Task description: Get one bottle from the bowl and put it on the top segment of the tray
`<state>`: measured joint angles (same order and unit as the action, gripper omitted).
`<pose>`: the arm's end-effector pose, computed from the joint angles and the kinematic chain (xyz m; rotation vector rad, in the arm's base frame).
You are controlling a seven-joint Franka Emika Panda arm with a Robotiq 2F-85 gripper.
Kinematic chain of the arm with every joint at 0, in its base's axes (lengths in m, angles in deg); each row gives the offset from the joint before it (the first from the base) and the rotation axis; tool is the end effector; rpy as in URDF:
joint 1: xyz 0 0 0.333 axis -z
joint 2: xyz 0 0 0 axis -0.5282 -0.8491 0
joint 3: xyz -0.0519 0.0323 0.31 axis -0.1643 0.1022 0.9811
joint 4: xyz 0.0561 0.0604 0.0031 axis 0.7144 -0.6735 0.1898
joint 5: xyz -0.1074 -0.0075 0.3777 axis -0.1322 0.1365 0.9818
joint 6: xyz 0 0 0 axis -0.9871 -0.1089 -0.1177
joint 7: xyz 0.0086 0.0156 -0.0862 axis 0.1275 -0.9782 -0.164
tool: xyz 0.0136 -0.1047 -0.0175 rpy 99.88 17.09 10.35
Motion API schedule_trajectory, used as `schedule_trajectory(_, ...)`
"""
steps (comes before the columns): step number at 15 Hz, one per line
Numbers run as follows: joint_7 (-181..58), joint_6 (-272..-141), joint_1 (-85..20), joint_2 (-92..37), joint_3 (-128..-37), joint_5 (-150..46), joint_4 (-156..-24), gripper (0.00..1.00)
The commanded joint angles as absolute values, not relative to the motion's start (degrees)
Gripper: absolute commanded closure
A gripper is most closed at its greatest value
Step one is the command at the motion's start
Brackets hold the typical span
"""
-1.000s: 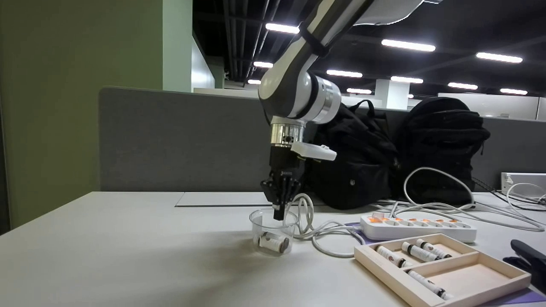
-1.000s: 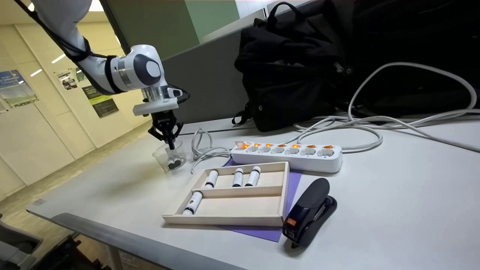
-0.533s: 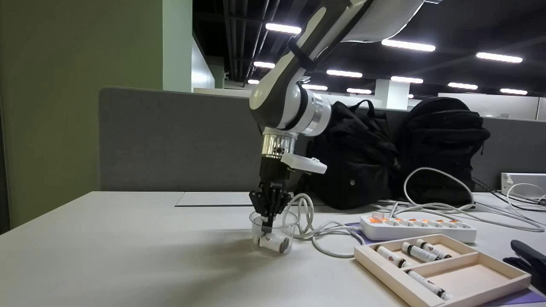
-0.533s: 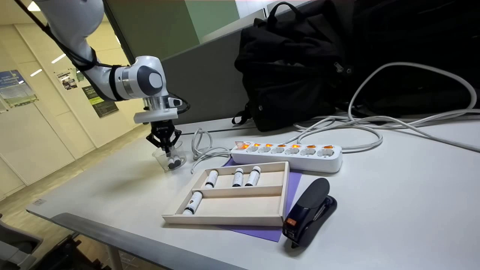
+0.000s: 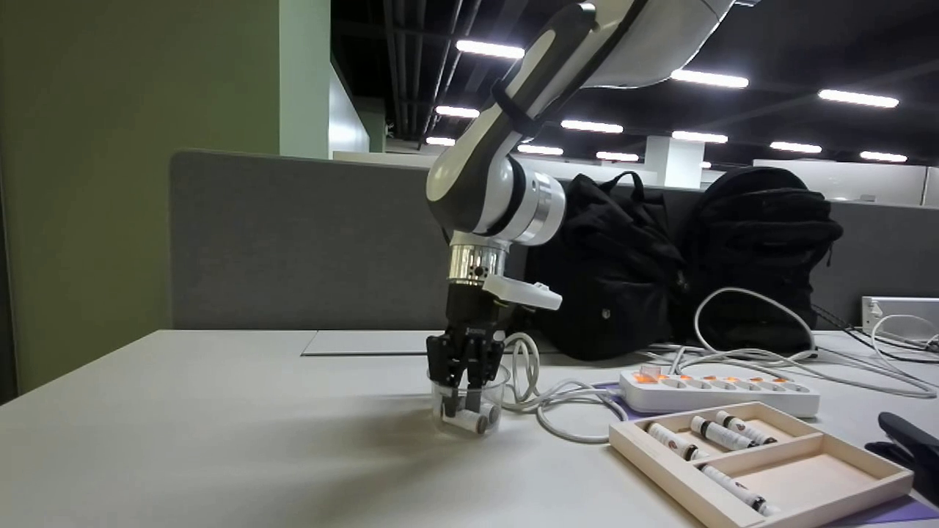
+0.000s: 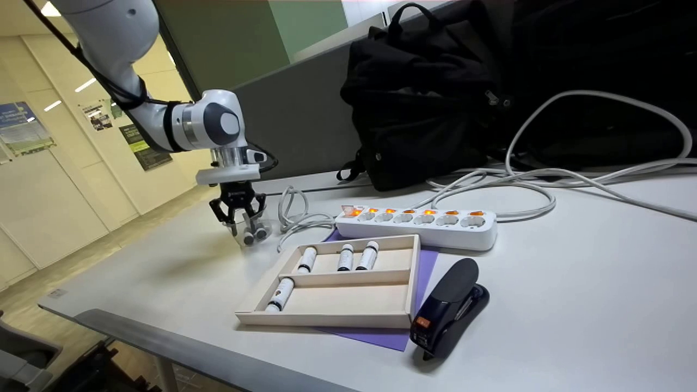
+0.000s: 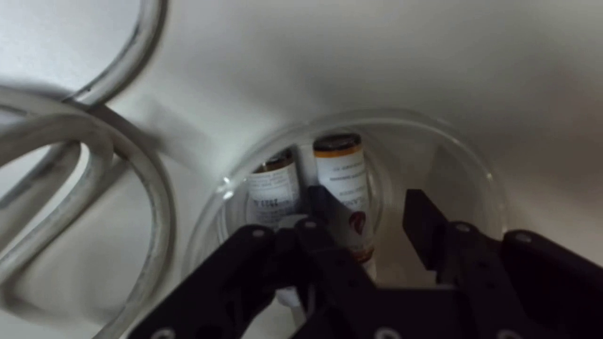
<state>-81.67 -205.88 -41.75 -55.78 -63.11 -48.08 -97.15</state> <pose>0.5846 0.2685 0.1301 -2.7832 -0.9341 0.2561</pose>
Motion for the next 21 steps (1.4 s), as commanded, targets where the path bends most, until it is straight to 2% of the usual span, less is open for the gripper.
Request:
schedule_trajectory(1,-81.5,-204.1,-42.5,-57.2,-63.7,-48.4,-95.4,0.21)
schedule_trajectory(2,-81.3,-204.2,-42.6,-57.2,-63.8,-48.5,-95.4,0.18)
schedule_trajectory(3,-81.3,-204.2,-42.6,-57.2,-63.9,-48.5,-95.5,0.68)
schedule_trajectory(5,-81.0,-204.0,-42.7,-57.2,-64.0,-48.5,-95.4,0.7)
schedule_trajectory(9,-80.0,-203.0,-43.4,-57.2,-64.7,-49.1,-95.0,0.99)
schedule_trajectory(11,-79.3,-202.1,-43.9,-57.0,-65.3,-49.5,-94.6,0.94)
schedule_trajectory(16,-76.8,-198.0,-46.4,-57.1,-67.7,-52.3,-93.0,0.94)
schedule_trajectory(21,-76.2,-194.5,-44.1,-56.3,-66.2,-47.7,-90.1,0.94)
